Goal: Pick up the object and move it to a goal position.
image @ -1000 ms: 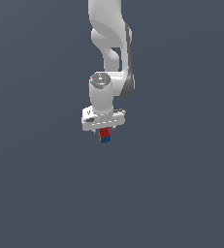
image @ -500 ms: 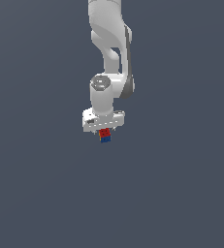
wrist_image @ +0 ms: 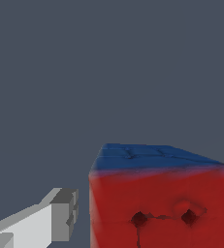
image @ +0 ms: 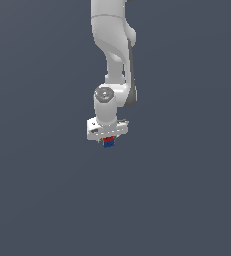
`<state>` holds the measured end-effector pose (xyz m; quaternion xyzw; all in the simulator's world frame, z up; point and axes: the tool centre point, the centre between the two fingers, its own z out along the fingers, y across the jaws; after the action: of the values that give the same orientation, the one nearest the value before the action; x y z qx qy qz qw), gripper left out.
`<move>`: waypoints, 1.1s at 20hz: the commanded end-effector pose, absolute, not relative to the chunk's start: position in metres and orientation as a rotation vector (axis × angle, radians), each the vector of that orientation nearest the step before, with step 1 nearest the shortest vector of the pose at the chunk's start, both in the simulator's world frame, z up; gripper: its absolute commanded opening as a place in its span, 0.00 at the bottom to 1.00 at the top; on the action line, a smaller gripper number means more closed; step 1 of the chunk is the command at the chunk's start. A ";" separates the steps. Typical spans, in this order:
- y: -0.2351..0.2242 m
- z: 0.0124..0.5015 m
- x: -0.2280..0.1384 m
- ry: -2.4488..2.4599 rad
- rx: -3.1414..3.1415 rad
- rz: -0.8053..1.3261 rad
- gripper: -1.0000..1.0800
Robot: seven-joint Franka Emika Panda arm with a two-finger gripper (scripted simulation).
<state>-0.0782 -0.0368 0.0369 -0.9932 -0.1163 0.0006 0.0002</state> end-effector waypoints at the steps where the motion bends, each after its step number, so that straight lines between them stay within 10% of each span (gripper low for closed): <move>1: -0.037 0.033 -0.078 -0.365 -3.120 0.000 0.96; 2: -0.037 0.033 -0.078 -0.367 -3.120 0.000 0.96; 3: -0.037 0.033 -0.078 -0.367 -3.120 0.000 0.00; 22: -0.036 0.051 -0.066 -0.365 -3.121 0.000 0.00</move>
<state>-0.0701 -0.0363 0.0449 -0.9932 -0.1162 0.0013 0.0001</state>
